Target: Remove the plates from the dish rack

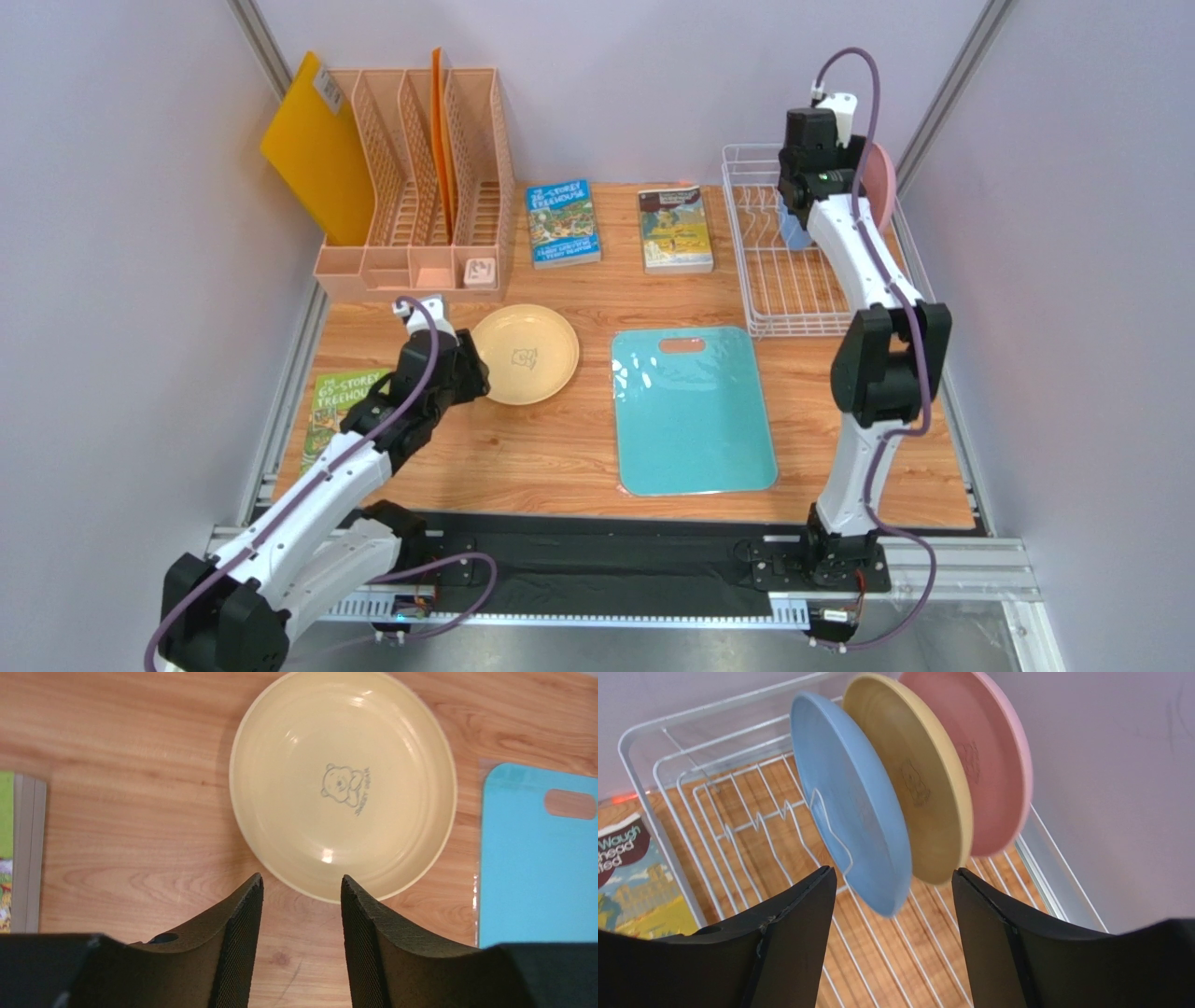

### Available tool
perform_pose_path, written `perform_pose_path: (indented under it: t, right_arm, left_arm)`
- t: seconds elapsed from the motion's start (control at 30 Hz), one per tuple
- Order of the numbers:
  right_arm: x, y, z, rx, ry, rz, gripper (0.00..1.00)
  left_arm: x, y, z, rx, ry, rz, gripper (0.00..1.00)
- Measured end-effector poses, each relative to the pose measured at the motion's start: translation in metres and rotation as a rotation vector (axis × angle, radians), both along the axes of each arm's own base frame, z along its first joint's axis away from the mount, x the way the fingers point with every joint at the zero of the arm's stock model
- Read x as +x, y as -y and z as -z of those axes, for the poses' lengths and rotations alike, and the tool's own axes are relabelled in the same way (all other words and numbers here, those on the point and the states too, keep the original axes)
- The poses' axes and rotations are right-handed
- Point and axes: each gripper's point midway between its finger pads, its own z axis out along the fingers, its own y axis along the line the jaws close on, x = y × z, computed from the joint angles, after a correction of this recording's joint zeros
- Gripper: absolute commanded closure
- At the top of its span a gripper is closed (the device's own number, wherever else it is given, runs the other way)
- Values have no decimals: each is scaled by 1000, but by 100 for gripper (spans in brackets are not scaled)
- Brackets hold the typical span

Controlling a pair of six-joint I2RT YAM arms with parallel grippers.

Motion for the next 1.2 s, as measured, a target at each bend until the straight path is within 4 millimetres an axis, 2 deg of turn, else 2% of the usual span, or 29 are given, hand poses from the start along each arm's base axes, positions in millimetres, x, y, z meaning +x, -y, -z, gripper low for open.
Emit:
perform_pose_path:
  t: [0.07, 0.1, 0.27, 0.47, 0.63, 0.93, 1.2]
  right_arm:
    - [21, 2, 6, -40, -8, -10, 36]
    - [30, 2, 12, -58, -18, -21, 41]
    - [56, 5, 33, -144, -68, -44, 45]
    - [64, 15, 33, -235, -90, -28, 47]
    - [65, 21, 39, -292, -122, -22, 63]
    - [62, 30, 35, -347, -143, 3, 91]
    - [60, 33, 37, -382, -169, 4, 78]
  left_arm:
    - [6, 5, -14, -4, 39, 27, 46]
    - [9, 7, -20, -5, 58, 43, 46]
    - [19, 15, -33, 1, 101, 93, 46]
    - [24, 21, -22, 19, 71, 122, 46]
    - [24, 23, -15, 21, 49, 135, 46]
    - [27, 25, -19, 22, 69, 143, 46]
    - [28, 25, -19, 23, 75, 145, 46]
